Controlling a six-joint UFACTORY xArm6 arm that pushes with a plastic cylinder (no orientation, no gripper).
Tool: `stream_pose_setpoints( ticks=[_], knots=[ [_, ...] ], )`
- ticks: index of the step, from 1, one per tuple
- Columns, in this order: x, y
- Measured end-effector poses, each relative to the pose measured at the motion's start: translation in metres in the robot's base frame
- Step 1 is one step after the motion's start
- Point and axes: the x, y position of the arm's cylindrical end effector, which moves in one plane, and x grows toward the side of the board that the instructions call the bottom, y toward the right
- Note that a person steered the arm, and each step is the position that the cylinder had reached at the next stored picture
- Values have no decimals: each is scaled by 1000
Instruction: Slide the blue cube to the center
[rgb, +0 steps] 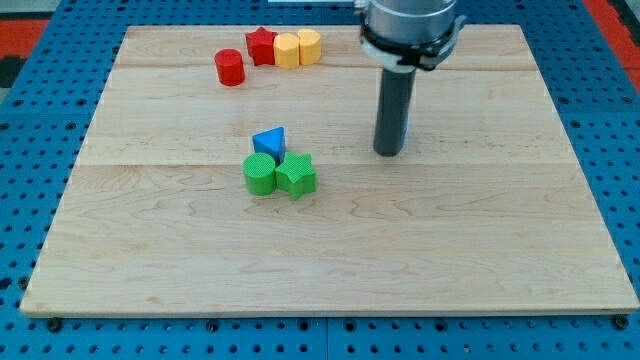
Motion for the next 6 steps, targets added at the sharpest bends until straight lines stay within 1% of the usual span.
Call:
stream_pose_setpoints(
  ticks=[1, 2, 3, 4, 5, 6],
  knots=[
    [-5, 44],
    [-45, 78],
    [-64, 35],
    [-43, -41],
    [-24, -85],
    [-74, -60]
  ],
)
